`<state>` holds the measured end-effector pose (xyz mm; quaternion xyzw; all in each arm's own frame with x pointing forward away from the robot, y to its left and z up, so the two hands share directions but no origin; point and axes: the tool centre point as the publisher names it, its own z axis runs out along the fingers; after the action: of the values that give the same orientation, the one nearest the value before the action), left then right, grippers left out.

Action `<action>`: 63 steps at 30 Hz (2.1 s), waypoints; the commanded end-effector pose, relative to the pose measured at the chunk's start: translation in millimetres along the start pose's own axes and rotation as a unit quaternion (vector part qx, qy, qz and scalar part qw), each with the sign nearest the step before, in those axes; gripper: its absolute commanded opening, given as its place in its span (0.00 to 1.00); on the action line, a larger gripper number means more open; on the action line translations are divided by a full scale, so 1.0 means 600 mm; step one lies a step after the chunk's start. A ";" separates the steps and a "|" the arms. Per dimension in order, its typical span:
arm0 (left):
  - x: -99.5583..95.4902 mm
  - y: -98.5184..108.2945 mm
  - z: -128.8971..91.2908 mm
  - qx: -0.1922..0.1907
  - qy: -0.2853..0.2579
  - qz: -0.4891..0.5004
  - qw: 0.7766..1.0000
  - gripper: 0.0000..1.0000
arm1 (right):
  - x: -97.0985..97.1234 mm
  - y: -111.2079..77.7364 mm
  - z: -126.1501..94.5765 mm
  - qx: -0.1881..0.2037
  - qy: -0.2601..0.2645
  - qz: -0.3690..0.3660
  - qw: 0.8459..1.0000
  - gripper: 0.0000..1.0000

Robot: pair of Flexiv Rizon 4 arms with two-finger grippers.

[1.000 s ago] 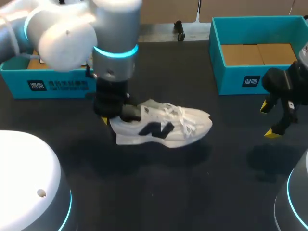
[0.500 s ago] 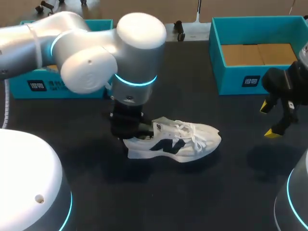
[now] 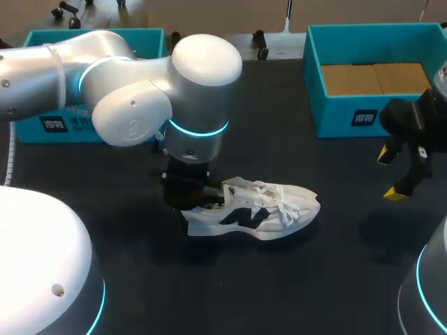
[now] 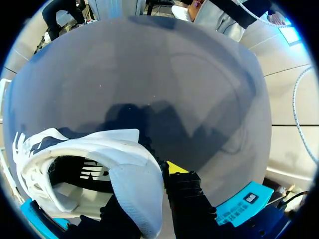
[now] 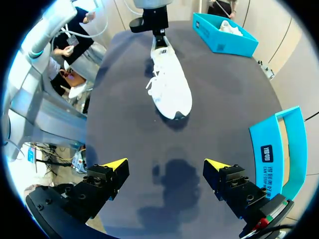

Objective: Take the shoe out of the shoebox, open the shoe tongue, remove and reinsert the insole, then place the shoe into the shoebox

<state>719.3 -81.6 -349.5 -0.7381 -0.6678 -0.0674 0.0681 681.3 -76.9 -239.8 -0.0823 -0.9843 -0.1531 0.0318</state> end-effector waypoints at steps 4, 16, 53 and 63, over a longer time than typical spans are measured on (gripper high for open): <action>-0.005 -0.010 0.006 0.004 -0.001 -0.006 1.000 0.00 | 0.001 0.000 0.001 0.001 -0.001 0.000 1.000 1.00; -0.036 -0.018 0.041 -0.017 0.011 -0.036 0.999 0.00 | 0.001 0.000 0.001 0.001 -0.001 0.000 1.000 1.00; -0.044 -0.022 0.016 -0.018 -0.038 -0.034 0.999 1.00 | 0.001 0.000 0.001 0.001 -0.001 0.000 1.000 1.00; 0.011 -0.036 -0.067 -0.011 -0.157 -0.085 0.984 1.00 | 0.001 0.000 0.001 0.001 -0.001 0.000 1.000 1.00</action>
<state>702.3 -120.5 -332.3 -0.6848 -0.7283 -0.0258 0.0036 681.3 -76.9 -239.8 -0.0823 -0.9843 -0.1531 0.0318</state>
